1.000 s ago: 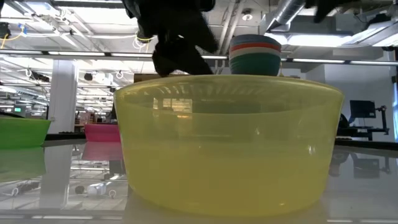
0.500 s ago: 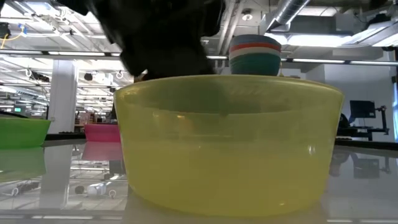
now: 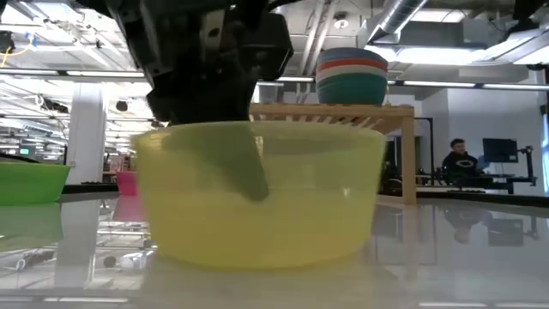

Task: Place and stack bowls onto a shelf
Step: Put the yellow bowl on the shelf

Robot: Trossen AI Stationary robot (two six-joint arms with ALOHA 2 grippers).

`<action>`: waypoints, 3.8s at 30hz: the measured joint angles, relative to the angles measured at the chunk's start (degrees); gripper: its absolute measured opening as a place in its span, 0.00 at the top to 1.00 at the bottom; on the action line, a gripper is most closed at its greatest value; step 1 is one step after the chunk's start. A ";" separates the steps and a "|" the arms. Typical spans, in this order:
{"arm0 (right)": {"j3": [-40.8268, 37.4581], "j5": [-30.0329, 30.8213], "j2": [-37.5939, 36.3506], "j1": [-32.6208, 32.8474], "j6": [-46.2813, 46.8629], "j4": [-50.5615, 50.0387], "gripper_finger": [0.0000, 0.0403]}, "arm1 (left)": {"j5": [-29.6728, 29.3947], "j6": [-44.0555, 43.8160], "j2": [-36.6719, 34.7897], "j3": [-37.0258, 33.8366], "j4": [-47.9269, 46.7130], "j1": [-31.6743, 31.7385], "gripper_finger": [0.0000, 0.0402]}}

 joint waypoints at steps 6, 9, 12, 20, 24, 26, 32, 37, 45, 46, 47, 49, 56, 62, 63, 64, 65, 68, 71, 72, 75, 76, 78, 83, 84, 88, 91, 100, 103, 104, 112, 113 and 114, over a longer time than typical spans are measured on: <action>0.01 0.97 0.00 -1.30 -0.80 -0.20 0.54 | 0.14 -0.23 -0.10 1.29 -0.62 1.15 1.00; -0.42 1.73 0.55 -2.50 -1.60 4.37 0.57 | -0.23 -2.38 -0.10 1.36 -0.44 2.35 0.99; -3.54 2.98 0.75 -3.74 -4.60 15.15 0.57 | -0.29 -2.62 -0.10 1.36 -0.05 3.52 0.99; -13.49 0.91 0.74 -9.13 -10.37 30.51 0.49 | -2.62 2.56 -0.10 1.40 0.54 5.57 0.98; -15.95 -0.26 0.74 -9.65 -10.44 32.13 0.45 | -2.39 1.40 -0.10 1.40 0.64 5.77 1.00; -16.91 -0.64 0.72 -9.59 -10.59 32.55 0.44 | -2.39 0.52 -0.25 1.40 0.99 5.77 1.00; -16.97 -0.89 0.74 -9.44 -11.45 35.58 0.45 | -6.64 0.38 -2.21 1.40 1.89 4.75 1.00; -16.86 -1.06 3.27 -11.11 -13.24 37.08 0.45 | -7.77 4.68 -2.07 1.40 4.38 4.72 0.99; -16.97 -3.56 10.12 -12.32 -14.58 40.13 0.45 | -8.11 5.17 -2.91 0.90 2.40 4.76 0.83; -16.88 -3.74 10.72 -12.60 -14.67 41.01 0.45 | -8.10 5.14 -3.34 0.90 1.87 4.76 0.81; -16.89 -4.00 11.19 -12.84 -14.70 41.18 0.45 | -7.94 4.98 -3.81 0.89 1.55 4.76 0.78; -16.95 -4.26 12.07 -13.45 -14.84 41.36 0.45 | -7.85 4.91 -5.26 0.88 -0.63 4.76 0.74; -16.93 -5.52 12.76 -15.75 -17.22 43.09 0.45 | -8.90 7.91 -11.40 0.88 -6.34 5.58 0.65; -16.93 -7.49 12.85 -17.57 -21.93 48.36 0.45 | -11.48 10.36 -17.89 0.85 -10.02 6.55 0.64; -16.93 -7.62 12.85 -17.74 -22.94 49.11 0.45 | -12.01 10.65 -18.98 0.85 -10.42 6.69 0.64; -16.93 -7.62 12.85 -17.91 -23.81 49.32 0.45 | -12.81 10.82 -20.06 0.85 -10.80 6.77 0.64; -16.93 -7.52 12.85 -18.10 -24.63 49.37 0.45 | -13.73 10.96 -21.13 0.85 -11.52 6.86 0.64; -16.93 -7.57 12.85 -19.13 -27.14 50.34 0.45 | -16.37 11.73 -23.68 0.85 -13.08 6.86 0.64; -16.93 -8.89 13.11 -19.82 -29.75 51.67 0.45 | -17.88 11.87 -25.54 0.85 -14.19 6.87 0.64; -16.89 -9.08 13.99 -19.99 -30.55 52.66 0.45 | -18.01 12.02 -25.99 0.85 -14.30 6.88 0.64; -16.93 -10.36 14.99 -20.57 -32.12 53.77 0.45 | -18.14 11.80 -26.92 0.85 -15.55 6.86 0.64; -16.92 -10.81 15.59 -20.60 -32.55 54.83 0.45 | -18.19 11.56 -27.08 0.85 -15.67 6.86 0.64; -16.56 -11.31 16.84 -20.59 -33.56 57.03 0.45 | -18.20 11.19 -27.41 0.85 -15.94 6.85 0.64; -16.61 -11.64 19.31 -20.51 -35.73 58.06 0.45 | -17.55 10.66 -28.10 0.81 -16.97 6.27 0.64; -16.65 -11.64 19.48 -20.52 -35.87 57.75 0.45 | -17.33 10.68 -28.31 0.81 -16.64 6.22 0.64; -16.67 -11.64 19.85 -20.41 -38.48 58.12 0.47 | -16.87 10.82 -30.17 0.81 -17.04 5.51 0.64; -16.67 -11.73 20.21 -20.47 -39.45 57.68 0.48 | -16.78 11.96 -32.13 0.81 -16.95 5.38 0.65; -16.67 -13.72 22.26 -20.52 -40.34 57.85 0.53 | -19.77 13.79 -37.03 0.81 -17.02 5.38 0.69; -16.67 -13.77 22.27 -20.93 -40.34 57.93 0.59 | -20.87 13.81 -38.17 0.81 -17.05 5.38 0.69; -16.67 -13.95 22.27 -21.11 -40.34 57.89 0.61 | -21.08 13.82 -38.55 0.81 -17.04 5.38 0.69; -16.67 -14.59 22.27 -21.74 -40.98 56.86 0.84 | -22.65 14.46 -40.89 0.81 -16.73 5.75 0.69; -16.67 -14.59 22.27 -21.78 -40.98 56.88 0.86 | -22.90 14.48 -40.97 0.81 -16.71 5.75 0.69; -16.67 -14.59 22.27 -21.78 -40.94 56.88 0.89 | -22.91 14.46 -40.97 0.81 -16.63 5.75 0.69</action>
